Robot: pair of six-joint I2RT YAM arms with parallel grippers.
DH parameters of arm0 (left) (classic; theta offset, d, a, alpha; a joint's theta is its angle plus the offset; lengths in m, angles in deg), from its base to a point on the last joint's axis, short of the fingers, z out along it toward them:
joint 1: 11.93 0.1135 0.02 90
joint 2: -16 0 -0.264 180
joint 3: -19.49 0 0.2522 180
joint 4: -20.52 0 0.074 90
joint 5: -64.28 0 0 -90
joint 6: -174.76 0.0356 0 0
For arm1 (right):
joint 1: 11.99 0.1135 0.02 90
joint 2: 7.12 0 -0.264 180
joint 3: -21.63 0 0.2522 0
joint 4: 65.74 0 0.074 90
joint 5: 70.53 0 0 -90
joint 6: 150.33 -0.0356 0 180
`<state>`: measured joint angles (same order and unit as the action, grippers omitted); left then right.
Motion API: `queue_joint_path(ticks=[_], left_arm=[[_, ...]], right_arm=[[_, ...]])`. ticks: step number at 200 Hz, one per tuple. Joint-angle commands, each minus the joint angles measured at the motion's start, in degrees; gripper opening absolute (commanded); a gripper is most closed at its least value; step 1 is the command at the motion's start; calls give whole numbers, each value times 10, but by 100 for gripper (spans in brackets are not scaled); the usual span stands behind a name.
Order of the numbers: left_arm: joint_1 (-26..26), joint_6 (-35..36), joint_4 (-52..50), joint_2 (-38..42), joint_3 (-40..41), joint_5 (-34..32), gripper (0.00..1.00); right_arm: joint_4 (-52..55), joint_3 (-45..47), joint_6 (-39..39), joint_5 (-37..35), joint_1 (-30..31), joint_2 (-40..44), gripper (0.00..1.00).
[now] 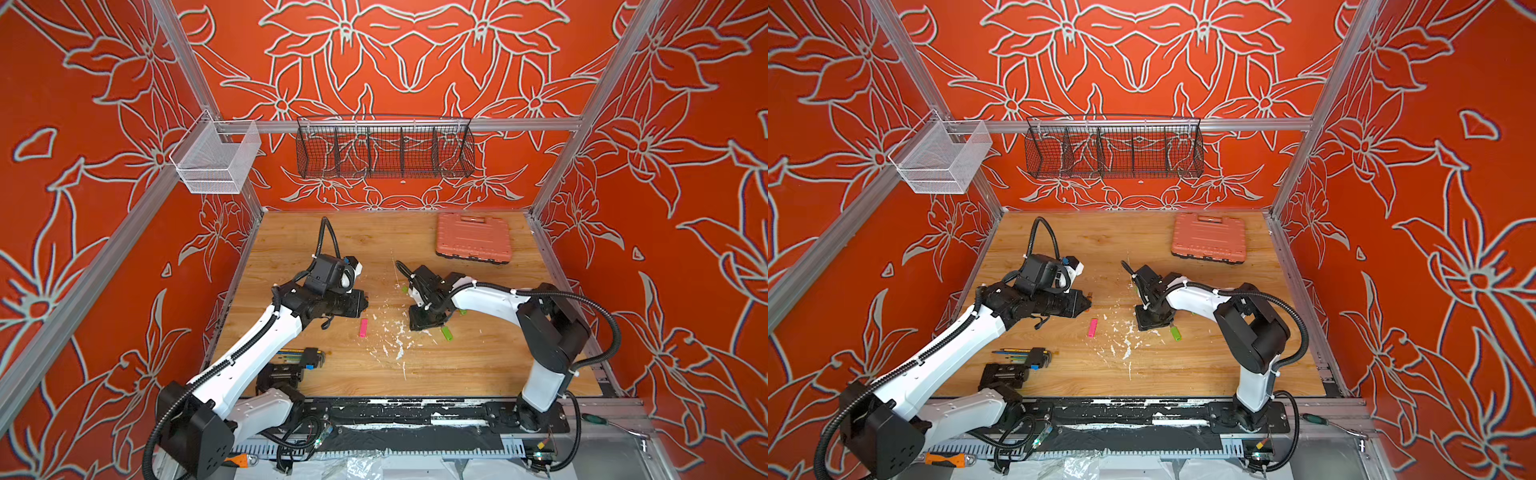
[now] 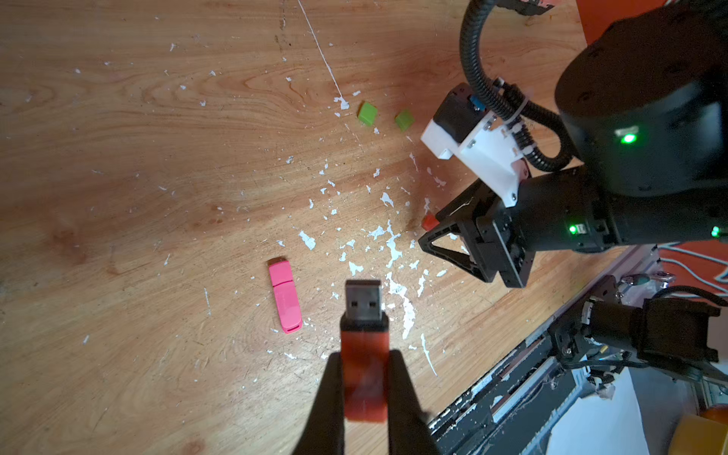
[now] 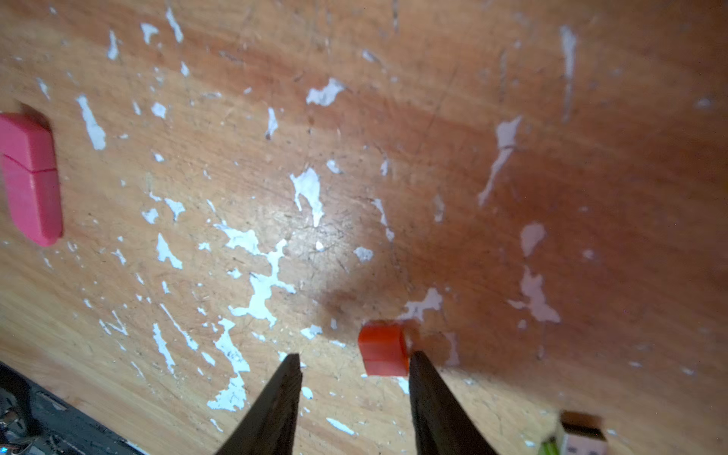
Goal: Close the usb drive cover
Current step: Adjust the cover at the center of the board.
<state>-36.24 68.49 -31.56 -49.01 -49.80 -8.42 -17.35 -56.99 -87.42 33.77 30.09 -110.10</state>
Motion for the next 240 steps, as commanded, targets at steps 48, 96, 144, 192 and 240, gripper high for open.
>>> queue_joint_path(ticks=[48,96,144,192,240], left_arm=[[3,6,6,6,-4,6,4],[3,6,5,11,-2,6,4],[2,8,7,7,-2,12,4],[1,8,4,2,-3,13,4],[1,9,-4,-3,-9,12,4]], right_arm=[[-18,30,-47,14,38,21,47],[-66,-7,-29,36,43,8,47],[138,-140,95,-67,33,-23,47],[207,-213,185,-97,32,-109,50],[195,-219,165,-95,32,-136,50]])
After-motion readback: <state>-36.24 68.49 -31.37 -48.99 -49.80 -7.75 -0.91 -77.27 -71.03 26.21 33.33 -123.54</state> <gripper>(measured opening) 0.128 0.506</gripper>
